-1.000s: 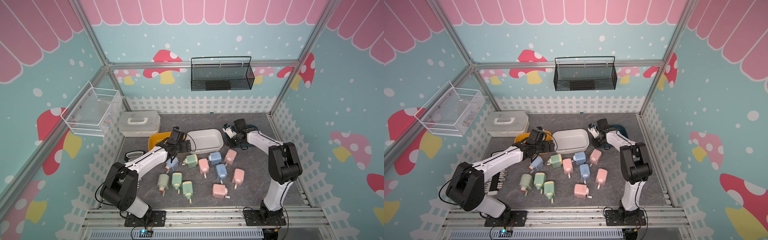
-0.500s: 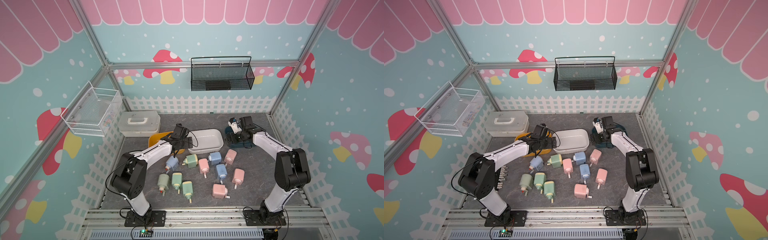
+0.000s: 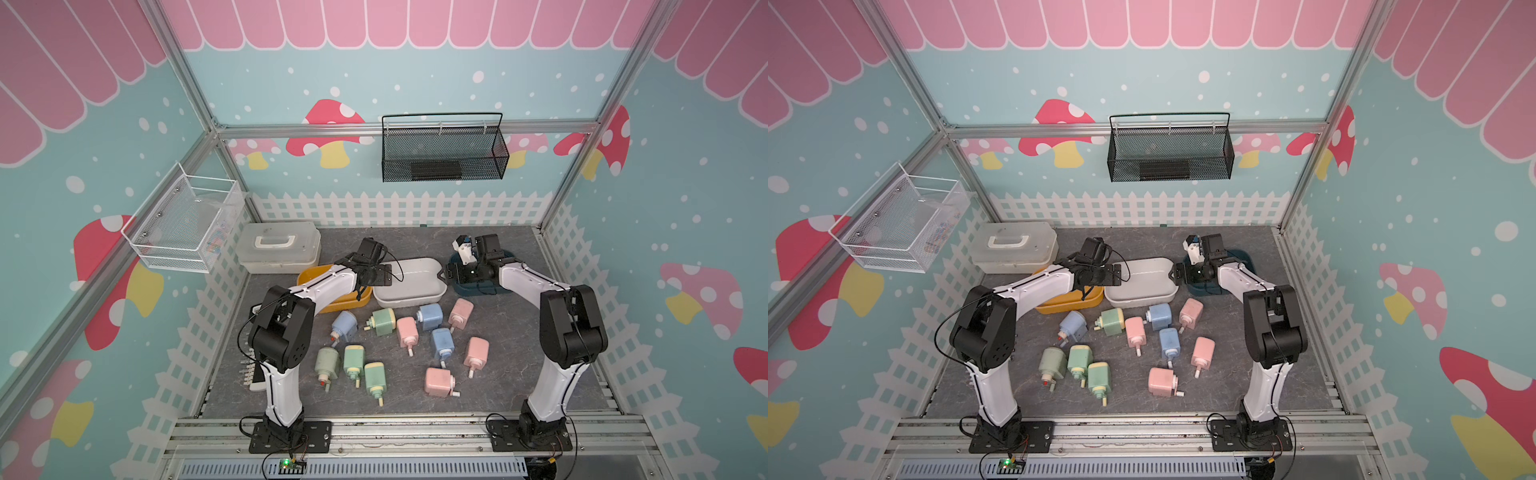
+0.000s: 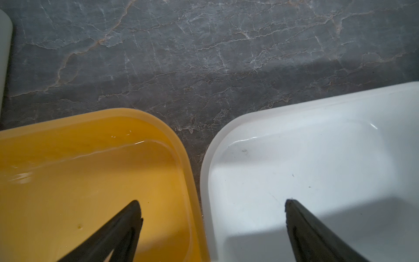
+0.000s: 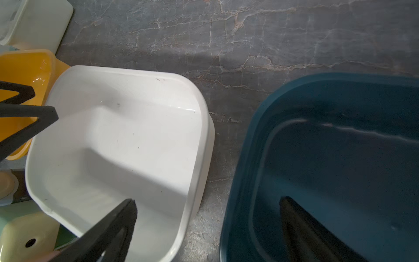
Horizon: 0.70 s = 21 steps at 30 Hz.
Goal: Place the pencil sharpeners by color into the storage box
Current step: Adjust the storage box at the center of the board.
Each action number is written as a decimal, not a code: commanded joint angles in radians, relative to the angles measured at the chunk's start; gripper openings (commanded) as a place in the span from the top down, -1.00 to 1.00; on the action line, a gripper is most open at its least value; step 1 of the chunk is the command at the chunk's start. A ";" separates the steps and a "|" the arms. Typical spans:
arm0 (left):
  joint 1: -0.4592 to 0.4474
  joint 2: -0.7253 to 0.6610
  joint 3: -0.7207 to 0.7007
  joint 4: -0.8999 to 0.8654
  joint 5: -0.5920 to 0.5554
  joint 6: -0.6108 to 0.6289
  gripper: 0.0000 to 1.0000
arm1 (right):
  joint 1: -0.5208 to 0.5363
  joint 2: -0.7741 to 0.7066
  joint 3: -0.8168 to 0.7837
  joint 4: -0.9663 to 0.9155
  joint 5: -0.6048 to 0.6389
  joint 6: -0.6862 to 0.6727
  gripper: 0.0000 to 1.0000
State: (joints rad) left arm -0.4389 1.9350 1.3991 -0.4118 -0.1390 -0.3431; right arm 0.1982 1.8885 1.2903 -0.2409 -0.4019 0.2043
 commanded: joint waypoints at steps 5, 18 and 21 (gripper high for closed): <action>0.002 0.053 0.051 -0.042 0.054 0.024 -0.98 | 0.018 0.056 0.045 -0.017 -0.094 0.010 -0.97; -0.032 0.128 0.148 -0.077 0.090 0.032 -0.98 | 0.032 -0.012 -0.055 0.074 -0.095 0.128 -0.97; -0.040 0.142 0.173 -0.090 0.087 0.038 -0.98 | 0.033 -0.021 -0.074 0.101 -0.100 0.162 -0.97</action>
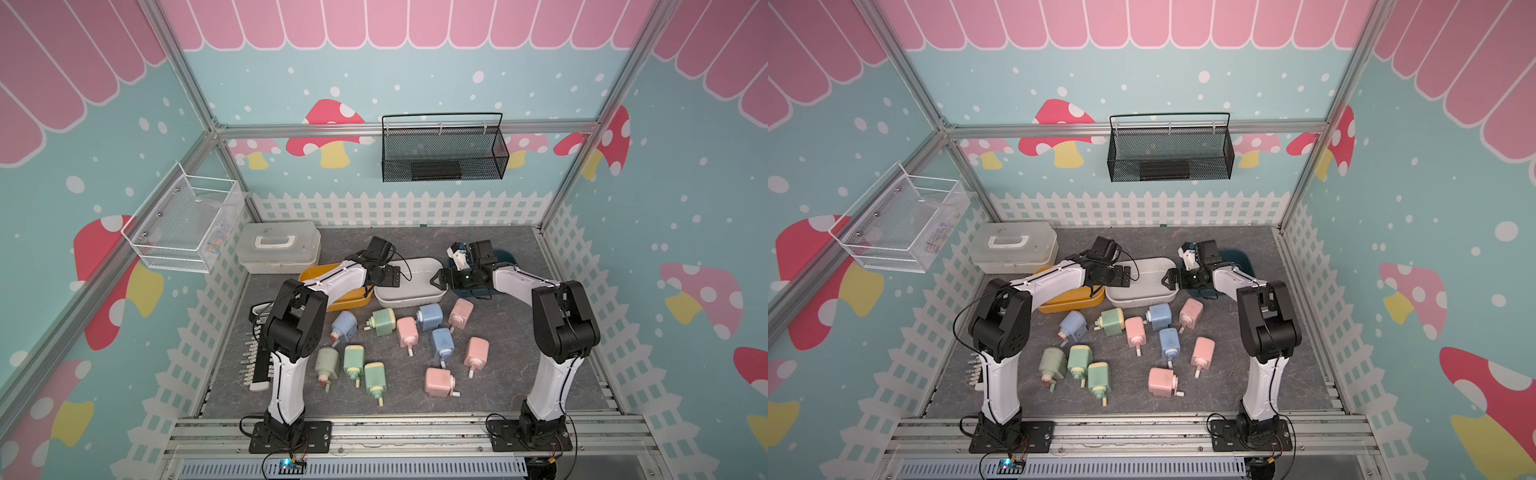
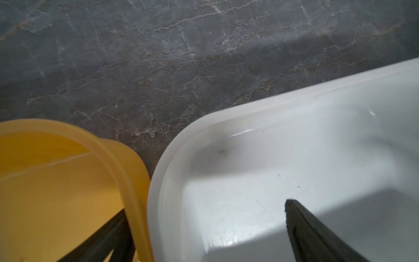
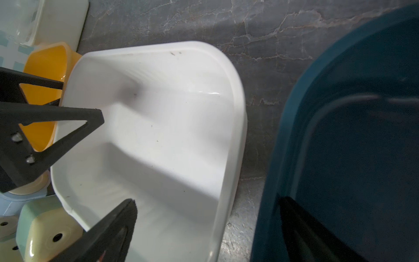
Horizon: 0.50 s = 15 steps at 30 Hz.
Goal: Place the pencil sharpeners by color into the storage box
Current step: Adjust the storage box at the center of the board.
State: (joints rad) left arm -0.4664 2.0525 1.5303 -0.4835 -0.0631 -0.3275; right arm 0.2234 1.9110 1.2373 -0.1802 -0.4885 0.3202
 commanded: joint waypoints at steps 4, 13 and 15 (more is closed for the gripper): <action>-0.021 0.040 0.071 -0.033 0.011 0.025 -0.98 | 0.015 -0.067 -0.037 0.055 -0.015 0.073 -0.97; -0.038 0.080 0.123 -0.053 0.023 0.027 -0.98 | 0.017 -0.105 -0.063 0.056 -0.005 0.106 -0.97; -0.041 0.088 0.134 -0.061 0.027 0.027 -0.97 | 0.019 -0.108 -0.069 0.060 -0.012 0.116 -0.97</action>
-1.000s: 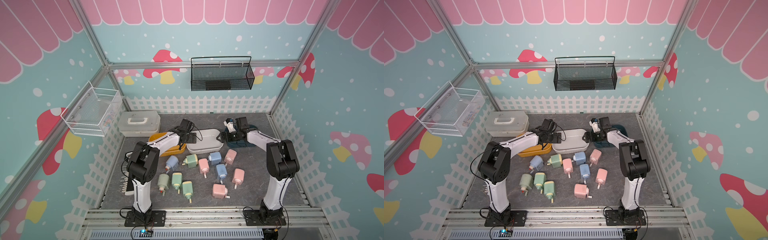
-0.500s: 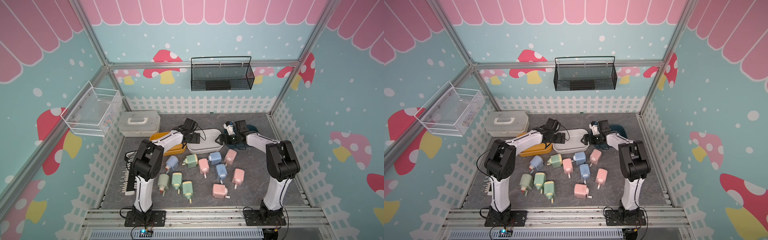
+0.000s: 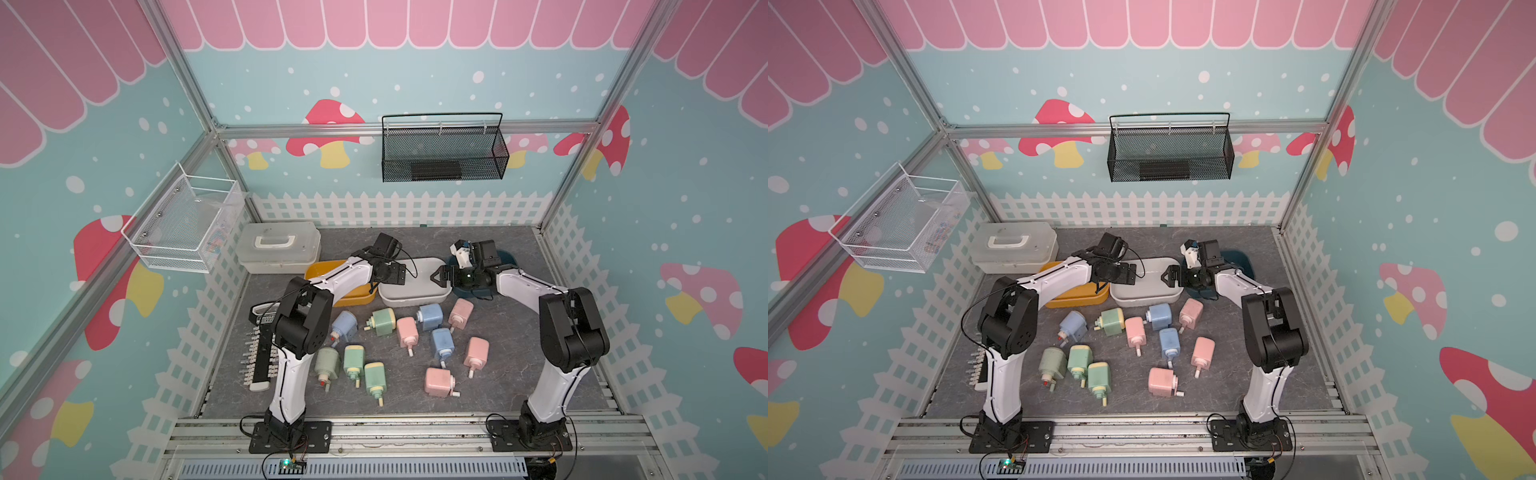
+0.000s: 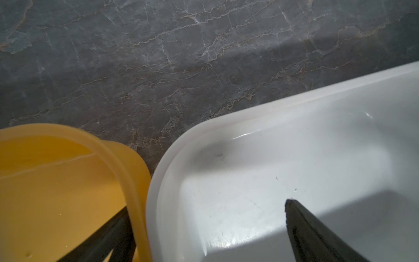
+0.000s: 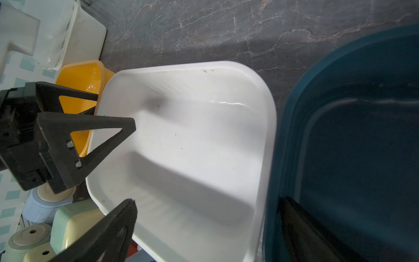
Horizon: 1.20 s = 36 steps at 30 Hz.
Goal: Place the pencil sharpeners by color into the storage box
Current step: Adjust the storage box at the center of the board.
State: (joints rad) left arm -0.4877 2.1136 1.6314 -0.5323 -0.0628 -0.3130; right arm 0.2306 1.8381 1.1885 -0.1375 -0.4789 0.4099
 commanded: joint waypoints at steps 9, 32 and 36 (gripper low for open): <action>-0.025 0.000 0.036 -0.028 0.000 0.003 -0.97 | 0.008 -0.089 -0.077 0.070 0.099 0.098 -0.97; -0.026 -0.100 -0.090 -0.014 0.002 -0.036 -0.98 | -0.070 -0.126 -0.100 -0.086 0.263 0.129 -0.97; -0.026 -0.097 -0.097 -0.003 0.029 -0.048 -0.98 | -0.048 -0.147 -0.122 -0.055 0.236 0.174 -0.97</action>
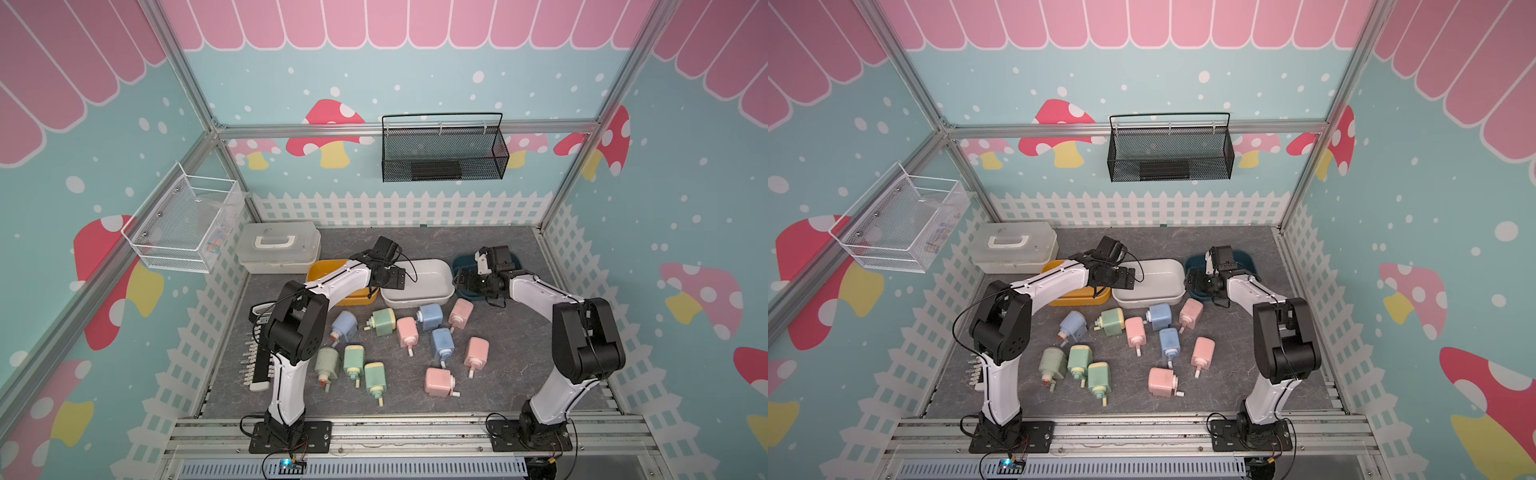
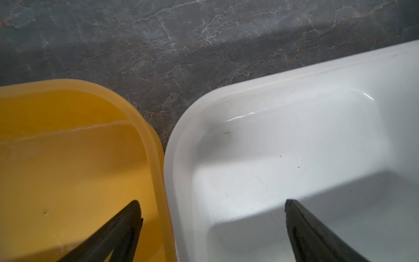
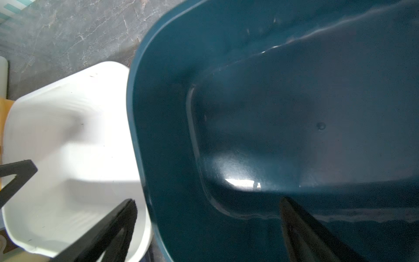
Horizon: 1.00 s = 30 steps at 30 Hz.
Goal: Place the pencil sharpeners by color into the storage box
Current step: Adjust the storage box at the center of the board.
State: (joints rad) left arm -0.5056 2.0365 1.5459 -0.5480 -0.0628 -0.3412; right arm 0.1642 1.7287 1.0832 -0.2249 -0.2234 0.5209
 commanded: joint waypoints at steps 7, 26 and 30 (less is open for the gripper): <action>-0.014 -0.015 -0.006 0.019 0.051 -0.024 -0.98 | 0.055 -0.043 -0.009 0.065 -0.067 0.112 -0.97; -0.019 -0.069 -0.049 0.020 0.021 -0.018 -0.97 | -0.235 0.016 0.272 -0.238 0.055 -0.537 -0.97; -0.018 -0.093 -0.069 0.021 0.020 -0.020 -0.98 | -0.320 0.102 0.356 -0.236 0.083 -0.661 -0.91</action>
State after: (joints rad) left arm -0.5152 1.9892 1.4975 -0.5327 -0.0269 -0.3561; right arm -0.1192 1.7641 1.4014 -0.3794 -0.1860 0.0338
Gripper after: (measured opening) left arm 0.988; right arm 0.960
